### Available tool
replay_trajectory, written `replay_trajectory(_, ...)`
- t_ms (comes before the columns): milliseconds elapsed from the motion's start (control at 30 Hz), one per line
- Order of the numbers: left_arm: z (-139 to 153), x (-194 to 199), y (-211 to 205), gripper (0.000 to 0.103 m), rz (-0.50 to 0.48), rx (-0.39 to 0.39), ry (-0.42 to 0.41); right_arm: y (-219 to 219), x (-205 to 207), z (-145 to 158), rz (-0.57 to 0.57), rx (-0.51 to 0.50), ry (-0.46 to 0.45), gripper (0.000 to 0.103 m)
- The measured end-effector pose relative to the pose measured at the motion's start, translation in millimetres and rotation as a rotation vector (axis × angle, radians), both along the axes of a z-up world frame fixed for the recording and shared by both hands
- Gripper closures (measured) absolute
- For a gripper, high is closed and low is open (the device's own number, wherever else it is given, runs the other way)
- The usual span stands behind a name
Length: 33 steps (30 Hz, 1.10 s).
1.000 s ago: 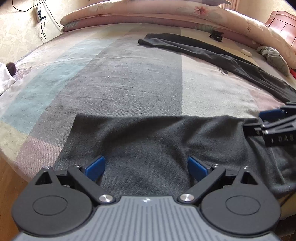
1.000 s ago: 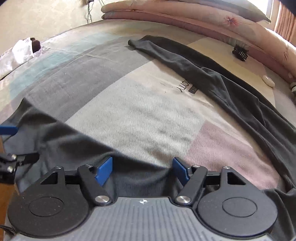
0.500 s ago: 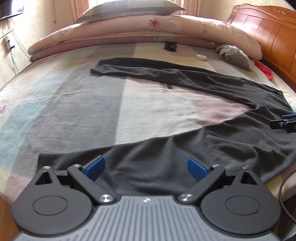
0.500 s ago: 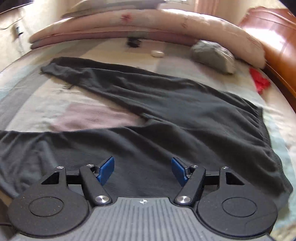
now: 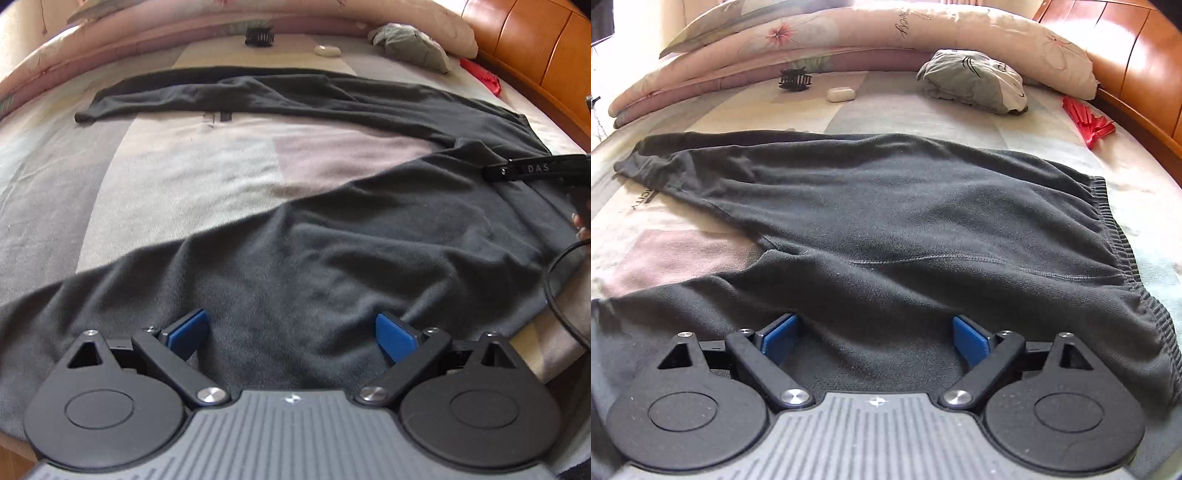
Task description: Fold clothes
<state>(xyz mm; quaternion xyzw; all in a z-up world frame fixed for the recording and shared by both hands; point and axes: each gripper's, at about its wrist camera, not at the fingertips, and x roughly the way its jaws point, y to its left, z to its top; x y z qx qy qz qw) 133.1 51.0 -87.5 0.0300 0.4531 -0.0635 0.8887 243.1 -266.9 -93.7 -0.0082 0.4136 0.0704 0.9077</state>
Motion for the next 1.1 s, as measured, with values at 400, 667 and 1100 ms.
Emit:
replay_trajectory(400, 28.4, 0.1, -58.3, 0.004, -0.125, -0.016, -0.087, -68.0, -104.3, 12.6, -0.035, 0.028, -0.022, 0.015)
replay_trajectory(667, 32.2, -6.5, -102.7, 0.006, -0.269, -0.062, -0.143, -117.6, -131.7, 20.7, -0.158, 0.237, -0.051, 0.015)
replay_trajectory(1100, -7.1, 2.3, -96.5, 0.008, -0.141, -0.078, -0.027, -73.7, -116.6, -4.4, -0.027, 0.110, -0.048, 0.009)
